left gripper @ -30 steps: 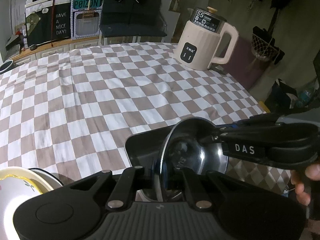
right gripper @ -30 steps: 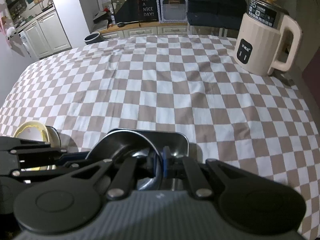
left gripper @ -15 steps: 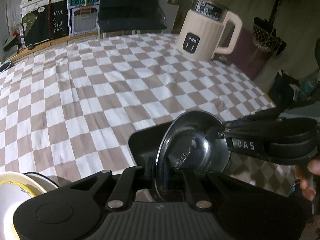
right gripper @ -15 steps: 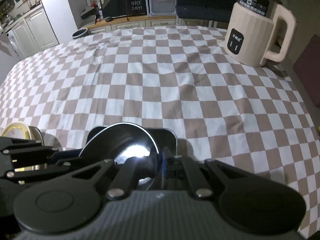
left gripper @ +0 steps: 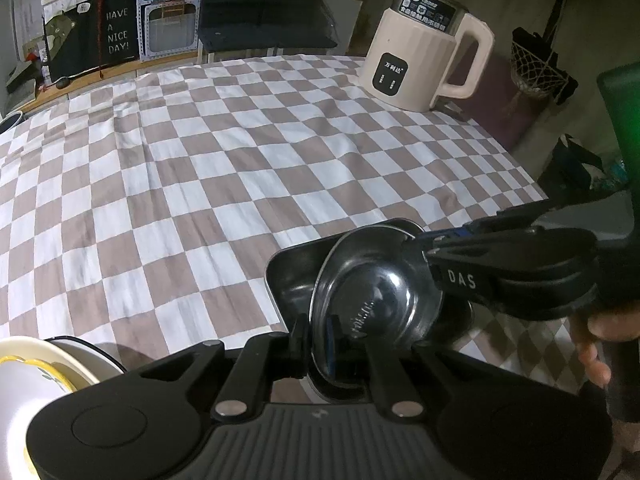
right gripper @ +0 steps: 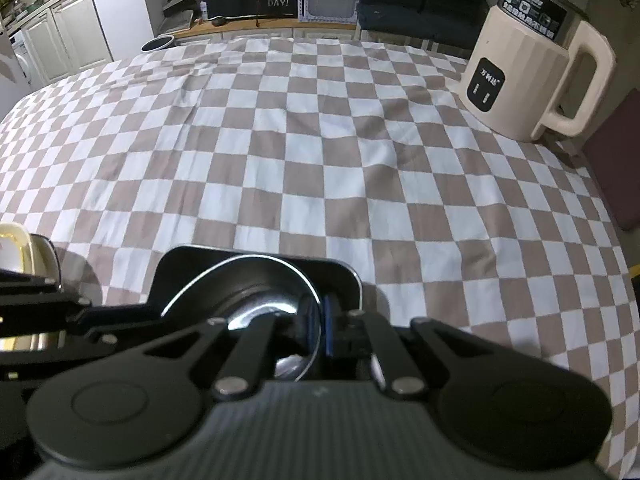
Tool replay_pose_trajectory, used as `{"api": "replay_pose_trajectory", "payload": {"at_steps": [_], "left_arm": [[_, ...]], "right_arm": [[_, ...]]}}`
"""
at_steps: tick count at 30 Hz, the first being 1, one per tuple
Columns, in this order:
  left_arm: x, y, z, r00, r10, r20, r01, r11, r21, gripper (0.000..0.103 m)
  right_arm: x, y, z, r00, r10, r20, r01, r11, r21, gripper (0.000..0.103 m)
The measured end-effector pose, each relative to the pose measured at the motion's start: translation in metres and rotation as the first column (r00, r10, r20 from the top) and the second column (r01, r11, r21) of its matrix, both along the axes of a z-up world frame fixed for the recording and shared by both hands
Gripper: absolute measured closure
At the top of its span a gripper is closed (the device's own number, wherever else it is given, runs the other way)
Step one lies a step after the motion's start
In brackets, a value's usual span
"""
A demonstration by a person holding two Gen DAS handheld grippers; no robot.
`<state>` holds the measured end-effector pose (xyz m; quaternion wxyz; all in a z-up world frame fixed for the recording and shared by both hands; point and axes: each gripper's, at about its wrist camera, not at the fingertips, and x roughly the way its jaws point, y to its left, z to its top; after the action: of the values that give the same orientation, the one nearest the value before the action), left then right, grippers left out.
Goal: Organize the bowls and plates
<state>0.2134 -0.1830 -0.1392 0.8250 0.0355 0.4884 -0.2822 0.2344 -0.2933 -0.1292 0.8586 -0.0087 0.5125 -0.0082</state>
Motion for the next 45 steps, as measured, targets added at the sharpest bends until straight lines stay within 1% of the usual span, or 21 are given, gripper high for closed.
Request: {"api": "replay_pose_trajectory", "payload": {"at_steps": [5,6,7,9,10,11,13,15,17,18,19,20,21,25,26,28,31,35,40,43,45], "left_arm": [[0.0,-0.001,0.0,1.0,-0.004,-0.003,0.004,1.0,-0.004,0.094],[0.0,-0.001,0.0,1.0,-0.005,-0.004,0.005,1.0,-0.006,0.091],[0.0,-0.001,0.0,1.0,-0.007,-0.005,0.007,1.0,-0.006,0.091],[-0.001,-0.001,0.0,1.0,-0.009,-0.004,0.009,1.0,-0.003,0.091],[-0.001,-0.001,0.0,1.0,-0.01,-0.006,0.01,1.0,-0.002,0.091],[-0.001,-0.001,-0.001,1.0,-0.01,-0.008,0.01,1.0,-0.002,0.091],[-0.001,0.0,0.001,1.0,-0.005,-0.009,0.005,1.0,-0.006,0.091],[0.0,0.002,0.003,1.0,0.003,-0.008,-0.003,1.0,-0.018,0.091],[0.001,0.005,0.006,1.0,0.014,-0.002,-0.014,0.999,-0.029,0.091],[0.002,0.006,0.007,1.0,0.022,0.001,-0.022,0.999,-0.033,0.091],[0.003,0.008,0.008,0.999,0.033,0.002,-0.033,0.999,-0.04,0.091],[0.005,0.01,0.009,0.999,0.045,0.003,-0.045,0.998,-0.045,0.089],[0.006,0.011,0.01,0.998,0.059,0.004,-0.059,0.997,-0.047,0.085],[0.011,0.018,0.009,0.995,0.102,0.007,-0.102,0.994,-0.045,0.074],[0.012,0.019,0.008,0.994,0.11,0.008,-0.109,0.993,-0.044,0.072],[0.014,0.02,0.005,0.993,0.119,0.004,-0.119,0.992,-0.031,0.068],[0.018,0.019,-0.001,0.991,0.131,-0.002,-0.131,0.991,-0.011,0.066],[0.021,0.018,-0.004,0.99,0.142,-0.007,-0.142,0.99,-0.008,0.063],[0.022,0.014,-0.007,0.99,0.137,-0.02,-0.137,0.991,-0.003,0.062],[0.023,0.013,-0.011,0.988,0.143,-0.06,-0.144,0.99,-0.002,0.061],[0.022,0.012,-0.014,0.989,0.134,-0.062,-0.133,0.991,0.015,0.061]], "right_arm": [[0.002,-0.003,0.0,1.0,-0.015,0.017,0.016,1.0,-0.014,0.094],[0.001,-0.003,0.001,1.0,-0.016,0.027,0.016,1.0,-0.019,0.093],[0.0,-0.003,0.002,0.999,-0.013,0.039,0.014,1.0,-0.021,0.092],[-0.001,-0.004,0.004,0.998,-0.014,0.055,0.014,1.0,-0.003,0.083],[-0.001,-0.004,0.005,0.998,-0.016,0.061,0.015,1.0,0.007,0.076],[-0.001,-0.004,0.006,0.998,-0.015,0.065,0.015,1.0,0.012,0.072],[-0.001,-0.004,0.008,0.997,-0.012,0.07,0.011,1.0,0.016,0.072],[-0.002,-0.006,0.011,0.996,-0.022,0.081,0.019,0.999,0.032,0.069],[-0.004,-0.011,0.014,0.995,-0.036,0.094,0.031,0.998,0.046,0.057],[-0.006,-0.013,0.015,0.995,-0.041,0.096,0.037,0.998,0.053,0.055],[-0.007,-0.017,0.015,0.994,-0.047,0.094,0.041,0.997,0.062,0.05],[-0.008,-0.02,0.015,0.995,-0.051,0.091,0.044,0.996,0.073,0.046],[-0.009,-0.024,0.015,0.995,-0.052,0.086,0.045,0.995,0.084,0.045],[-0.016,-0.035,0.013,0.998,-0.045,0.049,0.04,0.996,0.085,0.035],[-0.018,-0.038,0.013,0.999,-0.041,0.036,0.037,0.995,0.091,0.033],[-0.024,-0.046,0.012,0.999,-0.039,0.006,0.038,0.994,0.103,0.031],[-0.033,-0.056,0.01,0.999,-0.042,-0.022,0.044,0.995,0.094,0.027],[-0.041,-0.065,0.002,0.997,-0.037,-0.067,0.043,0.995,0.09,0.027],[-0.043,-0.06,-0.01,0.993,0.002,-0.119,0.008,0.997,0.08,0.027],[-0.041,-0.054,-0.013,0.992,0.003,-0.126,0.005,0.998,0.062,0.027],[-0.037,-0.053,-0.015,0.992,-0.019,-0.124,0.025,0.999,0.045,0.028]]}}
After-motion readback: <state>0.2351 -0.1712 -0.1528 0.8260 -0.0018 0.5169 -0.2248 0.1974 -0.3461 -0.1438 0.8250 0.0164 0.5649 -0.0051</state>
